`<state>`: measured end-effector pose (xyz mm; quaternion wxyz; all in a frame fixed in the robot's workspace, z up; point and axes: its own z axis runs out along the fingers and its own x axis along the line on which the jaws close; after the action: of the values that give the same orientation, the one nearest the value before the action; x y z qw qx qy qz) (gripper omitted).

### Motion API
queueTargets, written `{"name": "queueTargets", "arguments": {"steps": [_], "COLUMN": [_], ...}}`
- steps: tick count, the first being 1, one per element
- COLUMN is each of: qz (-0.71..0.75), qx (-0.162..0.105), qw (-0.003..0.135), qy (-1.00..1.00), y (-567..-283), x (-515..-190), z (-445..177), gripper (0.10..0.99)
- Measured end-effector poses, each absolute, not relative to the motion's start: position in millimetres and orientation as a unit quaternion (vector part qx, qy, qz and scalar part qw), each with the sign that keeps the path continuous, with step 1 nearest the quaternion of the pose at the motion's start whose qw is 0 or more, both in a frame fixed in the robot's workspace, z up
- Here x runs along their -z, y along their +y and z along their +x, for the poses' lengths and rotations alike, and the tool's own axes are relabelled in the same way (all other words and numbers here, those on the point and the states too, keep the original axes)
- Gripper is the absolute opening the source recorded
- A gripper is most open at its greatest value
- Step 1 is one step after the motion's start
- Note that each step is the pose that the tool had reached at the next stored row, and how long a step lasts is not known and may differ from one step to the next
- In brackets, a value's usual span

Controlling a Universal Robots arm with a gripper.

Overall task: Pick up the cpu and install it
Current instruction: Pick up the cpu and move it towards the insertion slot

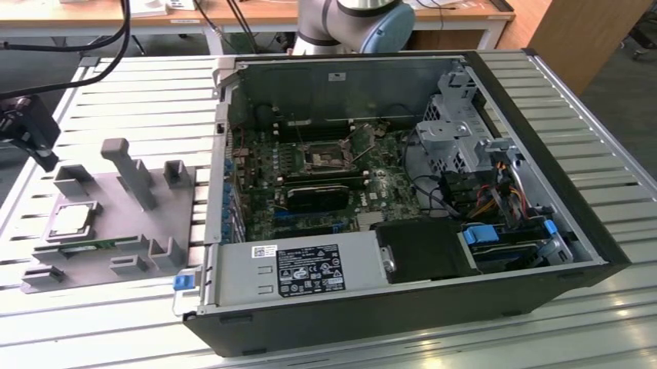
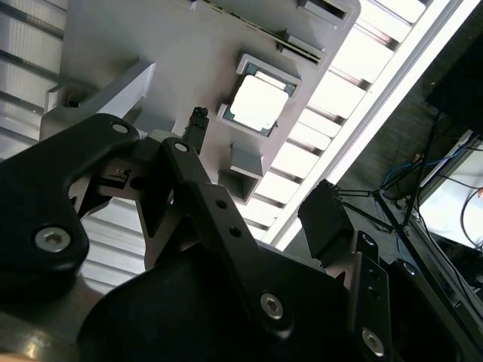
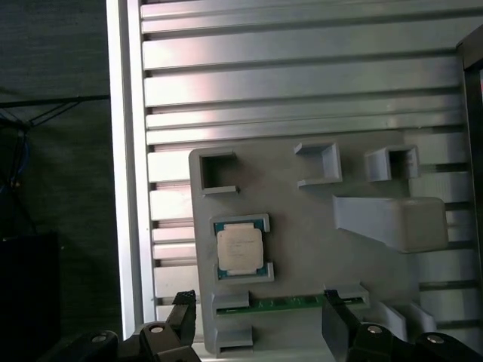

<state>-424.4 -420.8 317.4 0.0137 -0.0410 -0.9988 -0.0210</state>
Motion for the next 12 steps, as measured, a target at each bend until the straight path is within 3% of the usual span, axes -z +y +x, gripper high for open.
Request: {"name": "queueTargets", "arguments": {"steps": [12], "qz": [-0.041], "qx": [0.021], "qw": [0.014], "qy": [-0.999], "y": [-421.1], "x": [-311.3], "z": [-424.4], "gripper": [0.761]}}
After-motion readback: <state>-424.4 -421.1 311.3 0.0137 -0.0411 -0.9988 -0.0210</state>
